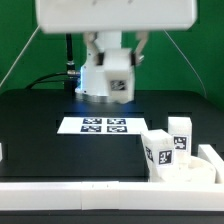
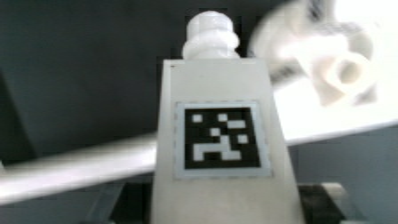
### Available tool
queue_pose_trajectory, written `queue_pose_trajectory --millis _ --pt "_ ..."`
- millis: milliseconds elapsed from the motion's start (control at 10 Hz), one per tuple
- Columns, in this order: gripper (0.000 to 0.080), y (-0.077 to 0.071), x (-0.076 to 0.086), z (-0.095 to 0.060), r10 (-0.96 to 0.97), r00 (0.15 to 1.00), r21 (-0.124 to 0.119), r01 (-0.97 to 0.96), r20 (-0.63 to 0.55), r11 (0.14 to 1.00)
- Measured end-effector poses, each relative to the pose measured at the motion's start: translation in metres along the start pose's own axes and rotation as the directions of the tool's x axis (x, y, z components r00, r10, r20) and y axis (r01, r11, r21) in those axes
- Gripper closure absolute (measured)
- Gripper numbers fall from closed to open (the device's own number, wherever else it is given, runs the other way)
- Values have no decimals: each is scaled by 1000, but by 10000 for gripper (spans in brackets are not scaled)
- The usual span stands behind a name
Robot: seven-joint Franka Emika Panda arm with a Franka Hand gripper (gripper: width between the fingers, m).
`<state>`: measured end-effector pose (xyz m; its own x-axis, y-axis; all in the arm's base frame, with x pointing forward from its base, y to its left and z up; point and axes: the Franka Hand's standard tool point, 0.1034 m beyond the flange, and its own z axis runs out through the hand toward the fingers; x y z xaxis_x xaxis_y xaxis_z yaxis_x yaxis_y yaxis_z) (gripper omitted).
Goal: Assemble stool
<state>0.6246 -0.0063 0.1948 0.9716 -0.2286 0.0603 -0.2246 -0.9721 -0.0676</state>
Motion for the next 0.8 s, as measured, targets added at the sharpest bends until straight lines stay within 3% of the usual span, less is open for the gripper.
queue_pose_trajectory --millis 300,400,600,800 --pt "462 2 5 8 -6 983 1 6 -182 1000" --pt "462 -2 2 10 -4 984 2 4 -178 1000" --pt "462 -47 12 -3 30 978 28 -25 -204 999" --pt "462 -69 25 10 7 970 29 0 -245 1000"
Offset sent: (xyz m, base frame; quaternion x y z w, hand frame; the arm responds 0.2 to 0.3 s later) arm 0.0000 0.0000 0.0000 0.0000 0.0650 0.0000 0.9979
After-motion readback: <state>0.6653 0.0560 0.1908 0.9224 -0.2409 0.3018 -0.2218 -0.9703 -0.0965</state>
